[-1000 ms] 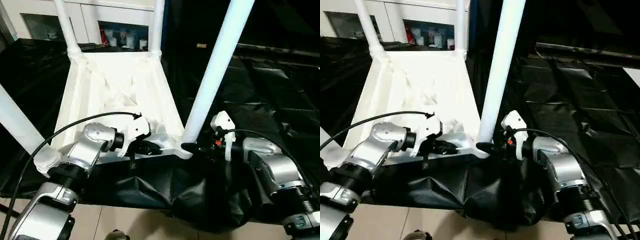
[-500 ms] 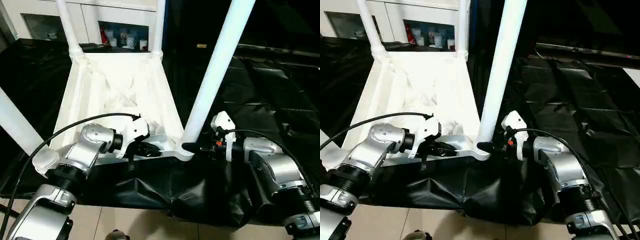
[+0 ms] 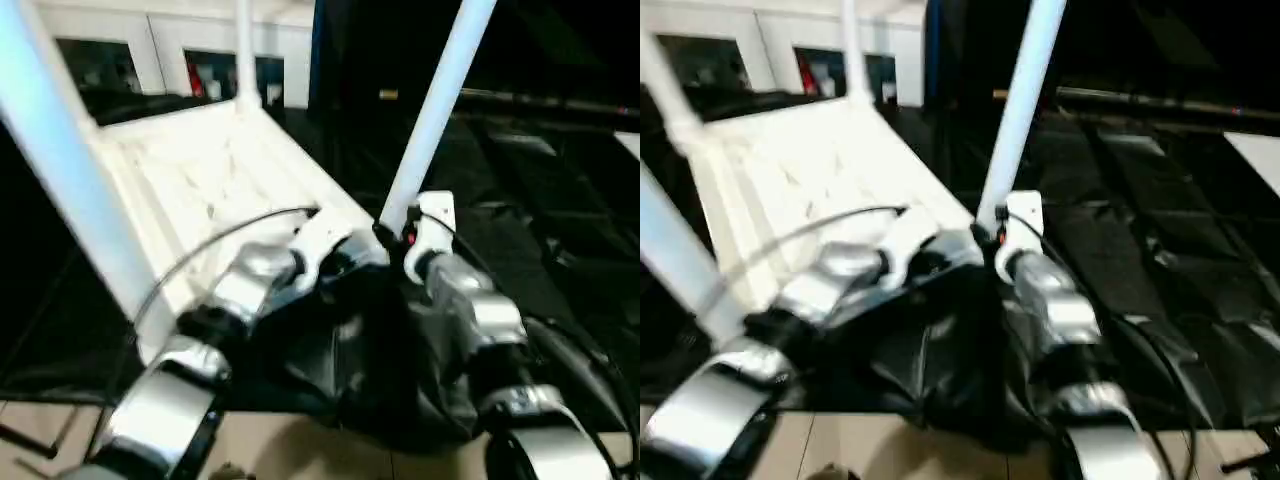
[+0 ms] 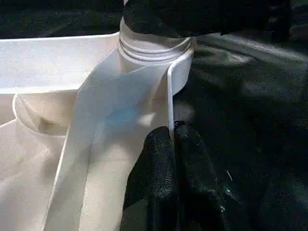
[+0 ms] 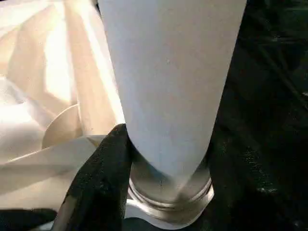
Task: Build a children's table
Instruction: Rotate leg to tighten
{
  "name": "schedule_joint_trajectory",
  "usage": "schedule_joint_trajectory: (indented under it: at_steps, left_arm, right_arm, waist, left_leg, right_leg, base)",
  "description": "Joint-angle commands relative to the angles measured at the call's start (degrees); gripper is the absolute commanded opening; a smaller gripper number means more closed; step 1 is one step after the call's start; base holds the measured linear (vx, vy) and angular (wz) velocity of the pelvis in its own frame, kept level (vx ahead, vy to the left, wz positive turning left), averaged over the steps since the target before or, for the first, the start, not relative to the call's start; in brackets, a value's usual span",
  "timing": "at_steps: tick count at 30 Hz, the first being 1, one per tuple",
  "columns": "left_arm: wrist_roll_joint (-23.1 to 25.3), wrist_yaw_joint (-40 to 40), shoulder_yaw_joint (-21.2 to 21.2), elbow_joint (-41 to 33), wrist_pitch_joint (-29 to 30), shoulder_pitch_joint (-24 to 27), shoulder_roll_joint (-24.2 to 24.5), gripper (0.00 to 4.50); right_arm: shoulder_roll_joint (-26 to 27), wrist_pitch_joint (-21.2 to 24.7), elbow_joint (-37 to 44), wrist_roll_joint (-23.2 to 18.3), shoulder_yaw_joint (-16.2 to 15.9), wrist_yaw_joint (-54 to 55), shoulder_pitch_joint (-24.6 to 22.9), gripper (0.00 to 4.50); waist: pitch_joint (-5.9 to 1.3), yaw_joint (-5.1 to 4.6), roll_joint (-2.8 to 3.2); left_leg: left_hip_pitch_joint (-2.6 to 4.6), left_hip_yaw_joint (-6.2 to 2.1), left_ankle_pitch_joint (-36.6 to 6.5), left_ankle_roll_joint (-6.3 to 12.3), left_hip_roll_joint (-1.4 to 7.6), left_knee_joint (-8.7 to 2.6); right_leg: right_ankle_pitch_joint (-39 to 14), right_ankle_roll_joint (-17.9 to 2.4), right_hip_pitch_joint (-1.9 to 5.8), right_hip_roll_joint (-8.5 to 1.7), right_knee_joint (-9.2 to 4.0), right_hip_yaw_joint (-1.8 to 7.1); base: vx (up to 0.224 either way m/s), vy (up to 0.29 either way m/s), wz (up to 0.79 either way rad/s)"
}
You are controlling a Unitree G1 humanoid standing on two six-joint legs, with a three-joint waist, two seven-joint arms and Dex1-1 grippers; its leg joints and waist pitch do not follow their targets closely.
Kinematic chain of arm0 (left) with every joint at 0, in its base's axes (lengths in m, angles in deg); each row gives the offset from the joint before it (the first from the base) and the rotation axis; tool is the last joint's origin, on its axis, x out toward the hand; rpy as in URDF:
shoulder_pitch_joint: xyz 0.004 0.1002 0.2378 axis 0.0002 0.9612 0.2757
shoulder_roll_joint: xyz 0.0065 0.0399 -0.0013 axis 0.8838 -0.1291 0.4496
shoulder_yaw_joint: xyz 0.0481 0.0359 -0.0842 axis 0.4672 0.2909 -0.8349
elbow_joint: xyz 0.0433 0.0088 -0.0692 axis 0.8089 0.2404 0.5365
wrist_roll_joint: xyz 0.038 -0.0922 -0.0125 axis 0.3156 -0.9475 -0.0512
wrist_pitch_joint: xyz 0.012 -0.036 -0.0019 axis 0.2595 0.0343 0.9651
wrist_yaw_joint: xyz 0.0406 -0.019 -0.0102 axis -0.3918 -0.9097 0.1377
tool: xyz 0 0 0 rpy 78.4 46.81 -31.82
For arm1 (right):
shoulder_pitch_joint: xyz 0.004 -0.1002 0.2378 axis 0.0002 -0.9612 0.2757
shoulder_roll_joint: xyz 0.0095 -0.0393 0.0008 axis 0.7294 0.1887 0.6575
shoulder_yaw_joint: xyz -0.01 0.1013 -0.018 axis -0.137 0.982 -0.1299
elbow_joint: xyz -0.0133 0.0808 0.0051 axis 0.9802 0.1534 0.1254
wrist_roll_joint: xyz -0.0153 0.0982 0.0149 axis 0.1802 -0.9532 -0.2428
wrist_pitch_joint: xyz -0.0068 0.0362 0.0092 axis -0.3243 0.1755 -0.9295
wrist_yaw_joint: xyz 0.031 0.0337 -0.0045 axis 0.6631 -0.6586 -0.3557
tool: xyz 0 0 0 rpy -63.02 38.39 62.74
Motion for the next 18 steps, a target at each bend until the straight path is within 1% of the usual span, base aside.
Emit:
schedule_joint_trajectory:
  at_steps: [1, 2, 3, 4, 5, 7, 8, 9, 10, 11, 12, 13, 15, 16, 18]
  left_arm:
    - [0.2, 1.7, -0.5, 0.3, -2.2, -2.2, -1.7, 0.0]
    - [0.3, 1.4, -0.2, 0.5, -2.6, -2.3, -1.7, 0.0]
    - [0.3, 1.0, -0.1, 0.5, -2.7, -2.2, -1.6, 0.0]
    - [0.3, -0.1, 0.2, 0.2, -3.0, -1.9, -1.2, 0.0]
    - [0.3, -0.1, 0.2, 0.2, -3.0, -1.9, -1.2, 0.0]
    - [0.4, -1.4, 0.6, 0.4, -4.5, -1.4, -0.4, 0.0]
    - [0.4, -1.8, 0.6, 0.6, -4.8, -1.3, -0.1, 0.0]
    - [0.5, -2.2, 0.7, 0.6, -5.1, -1.1, 0.2, 0.0]
    - [0.6, -2.7, 0.8, 0.5, -5.5, -0.9, 0.6, 0.0]
    - [0.6, -3.0, 0.9, 0.4, -5.7, -0.8, 0.8, 0.0]
    - [0.6, -4.5, 1.2, 0.0, -6.3, -0.3, 1.4, 0.0]
    - [0.6, -5.3, 1.3, -0.2, -6.6, 0.0, 1.7, 0.0]
    - [0.7, -9.1, 2.2, -1.1, -8.4, 1.2, 3.6, 0.0]
    - [1.0, -10.3, 2.7, -1.4, -10.3, 1.7, 4.6, 0.0]
    - [0.5, -13.6, 3.1, -1.8, -13.7, 2.4, 5.8, 0.0]
  right_arm:
    - [2.7, 1.1, -3.8, 0.4, -2.7, -1.5, -1.4, 1.95]
    - [2.8, 0.5, -3.8, 0.5, -2.8, -1.8, -1.2, 1.95]
    - [2.9, 0.1, -3.5, 0.3, -2.8, -2.4, -1.2, 2.3]
    - [2.7, -0.4, -2.7, -0.4, -2.6, -3.9, -1.3, 2.3]
    - [2.7, -0.4, -2.7, -0.4, -2.6, -3.9, -1.3, 2.65]
    - [2.1, -1.0, -1.9, -0.8, -2.5, -5.6, -1.4, 2.7]
    - [1.7, -1.5, -1.7, -0.8, -2.4, -6.1, -1.4, 2.91]
    - [1.1, -2.2, -1.4, -0.7, -2.5, -7.0, -1.5, 2.91]
    - [0.3, -3.0, -0.9, -0.4, -2.7, -8.0, -1.7, 3.04]
    - [-0.1, -3.4, -0.7, -0.3, -2.8, -8.5, -1.7, 3.04]
    - [-1.1, -3.8, 0.5, -0.4, -2.9, -10.2, -2.3, 3.14]
    - [-1.5, -3.9, 1.1, -0.5, -3.0, -11.0, -2.5, 3.23]
    - [-4.9, -2.6, 6.5, -1.5, -4.4, -17.4, -5.1, 3.23]
    - [-6.7, -1.9, 9.5, -1.9, -5.3, -20.4, -6.7, 3.23]
    - [-9.5, -0.1, 14.1, -2.9, -6.5, -24.7, -9.3, 3.23]
  waist:
    - [-3.64, 0.1, 0.52]
    - [-3.55, 0.11, 0.45]
    - [-3.45, 0.13, 0.42]
    - [-3.44, 0.13, 0.38]
    - [-3.34, 0.17, 0.43]
    - [-3.3, 0.15, 0.35]
    - [-3.32, 0.17, 0.41]
    - [-3.28, 0.15, 0.4]
    - [-3.29, 0.17, 0.32]
    - [-3.29, 0.25, 0.38]
    - [-3.29, 0.22, 0.13]
    - [-3.26, 0.31, 0.22]
    - [-3.21, 0.37, 0.07]
    - [-3.17, 0.68, -0.02]
    - [-3.09, 0.82, -0.01]
  left_leg:
    - [0.65, 0.06, -12.2, -0.86, 0.38, -3.51]
    - [0.6, 0.12, -12.1, -0.52, 0.34, -3.53]
    - [0.7, 0.15, -12.7, -0.34, 0.34, -3.56]
    - [0.72, 0.17, -13.0, -0.27, 0.33, -3.57]
    - [0.81, 0.15, -13.9, -0.18, 0.41, -3.66]
    - [0.83, 0.14, -14.5, -0.18, 0.45, -3.71]
    - [0.81, 0.12, -14.8, -0.02, 0.51, -3.76]
    - [0.78, 0.1, -14.7, -0.07, 0.54, -3.8]
    - [0.75, 0.12, -14.4, 0.01, 0.52, -3.78]
    - [0.72, 0.15, -14.0, 0.2, 0.55, -3.76]
    - [0.65, 0.2, -13.8, 0.44, 0.51, -3.75]
    - [0.66, 0.17, -13.6, 0.62, 0.53, -3.79]
    - [0.66, 0.19, -13.5, 1.08, 0.6, -3.8]
    - [0.64, 0.08, -13.3, 1.57, 0.69, -3.84]
    - [0.53, 0.2, -13.2, 1.96, 0.69, -3.88]
  right_leg:
    - [-5.2, -11.0, 2.53, -3.12, -3.89, 1.25]
    - [-4.4, -11.2, 2.6, -3.1, -3.91, 1.27]
    - [-5.1, -11.2, 2.55, -3.13, -4.03, 1.28]
    - [-5.5, -11.2, 2.57, -3.14, -4.06, 1.3]
    - [-7.0, -11.1, 2.49, -3.22, -4.23, 1.31]
    - [-8.3, -11.0, 2.45, -3.25, -4.36, 1.32]
    - [-9.0, -10.8, 2.43, -3.34, -4.45, 1.38]
    - [-9.0, -10.8, 2.43, -3.3, -4.43, 1.36]
    - [-8.7, -10.8, 2.5, -3.28, -4.41, 1.34]
    - [-8.1, -10.9, 2.5, -3.34, -4.4, 1.36]
    - [-8.1, -10.9, 2.56, -3.32, -4.47, 1.36]
    - [-8.2, -10.9, 2.6, -3.34, -4.44, 1.34]
    - [-8.5, -10.8, 2.6, -3.35, -4.5, 1.35]
    - [-8.4, -10.3, 2.82, -3.31, -4.59, 1.32]
    - [-8.5, -10.0, 2.72, -3.31, -4.59, 1.42]
  base:
    - [0.0, 0.0, 0.0]
    - [0.0, 0.0, 0.0]
    - [0.0, 0.0, 0.0]
    - [0.0, 0.0, 0.0]
    - [0.0, 0.0, 0.0]
    - [0.0, 0.0, 0.0]
    - [0.0, 0.0, 0.0]
    - [0.0, 0.0, 0.0]
    - [0.0, 0.0, 0.0]
    - [0.0, 0.0, 0.0]
    - [0.0, 0.0, 0.0]
    - [0.0, 0.0, 0.0]
    - [0.0, 0.0, 0.0]
    - [0.0, 0.0, 0.0]
    - [0.0, 0.0, 0.0]
